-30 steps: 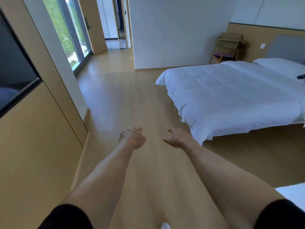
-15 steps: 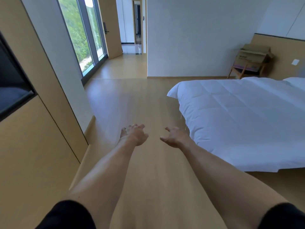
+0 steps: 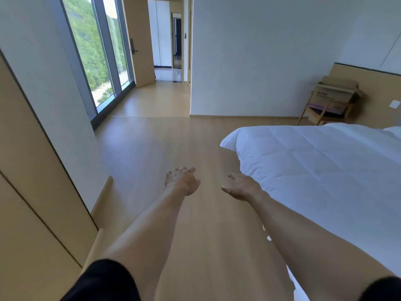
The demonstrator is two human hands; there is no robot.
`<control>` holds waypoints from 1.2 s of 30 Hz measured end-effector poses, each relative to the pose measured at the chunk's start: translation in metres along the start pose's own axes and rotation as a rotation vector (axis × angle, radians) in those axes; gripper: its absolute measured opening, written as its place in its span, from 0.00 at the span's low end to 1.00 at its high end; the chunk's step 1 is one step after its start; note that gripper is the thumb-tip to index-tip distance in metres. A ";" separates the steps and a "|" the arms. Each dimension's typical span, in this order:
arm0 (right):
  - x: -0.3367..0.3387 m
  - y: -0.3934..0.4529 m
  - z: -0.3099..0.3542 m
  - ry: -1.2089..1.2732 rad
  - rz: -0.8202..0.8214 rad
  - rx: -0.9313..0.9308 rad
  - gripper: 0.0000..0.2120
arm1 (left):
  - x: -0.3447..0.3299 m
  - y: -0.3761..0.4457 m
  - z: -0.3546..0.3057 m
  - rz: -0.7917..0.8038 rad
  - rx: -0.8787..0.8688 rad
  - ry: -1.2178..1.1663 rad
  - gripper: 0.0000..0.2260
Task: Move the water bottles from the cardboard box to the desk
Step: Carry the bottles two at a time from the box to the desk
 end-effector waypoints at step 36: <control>0.317 0.608 0.005 0.008 0.032 0.057 0.29 | 0.298 0.615 -0.047 -0.048 0.025 0.048 0.23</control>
Point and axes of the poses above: each hand's wrist, its own y-axis towards the middle knuckle, its own x-axis out of the back of the hand, z = x × y, the point moved 3 cm from there along y, towards the middle knuckle, and after that the axes turned 15 degrees about z, right-handed, at the moved point
